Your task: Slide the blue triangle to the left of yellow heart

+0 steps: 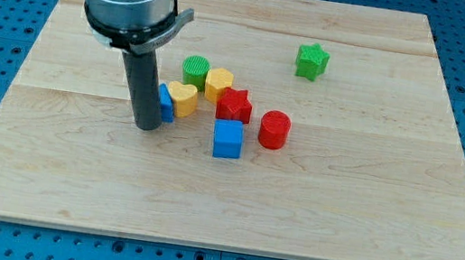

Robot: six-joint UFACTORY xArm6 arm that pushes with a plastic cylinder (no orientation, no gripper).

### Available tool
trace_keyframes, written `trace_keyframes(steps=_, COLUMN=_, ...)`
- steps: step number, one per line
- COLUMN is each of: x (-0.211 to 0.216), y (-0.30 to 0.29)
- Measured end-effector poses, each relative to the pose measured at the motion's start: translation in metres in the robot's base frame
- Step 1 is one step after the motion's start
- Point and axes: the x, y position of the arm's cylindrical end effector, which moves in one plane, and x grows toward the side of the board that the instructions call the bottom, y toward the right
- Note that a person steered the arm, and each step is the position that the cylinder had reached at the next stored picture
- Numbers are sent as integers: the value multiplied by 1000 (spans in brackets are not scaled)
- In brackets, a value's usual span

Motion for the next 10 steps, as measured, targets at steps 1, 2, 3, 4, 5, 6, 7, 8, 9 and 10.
trace_keyframes(steps=1, x=-18, y=0)
trace_keyframes(steps=2, x=-32, y=0)
trace_keyframes(steps=3, x=-32, y=-16)
trace_keyframes(steps=4, x=-32, y=-48)
trace_keyframes(steps=5, x=-41, y=-75)
trace_keyframes(steps=6, x=-66, y=-70)
trace_keyframes(steps=7, x=-73, y=-59)
trace_keyframes(steps=8, x=-73, y=-49)
trace_keyframes(steps=9, x=-73, y=-28)
trace_keyframes(steps=10, x=-73, y=-18)
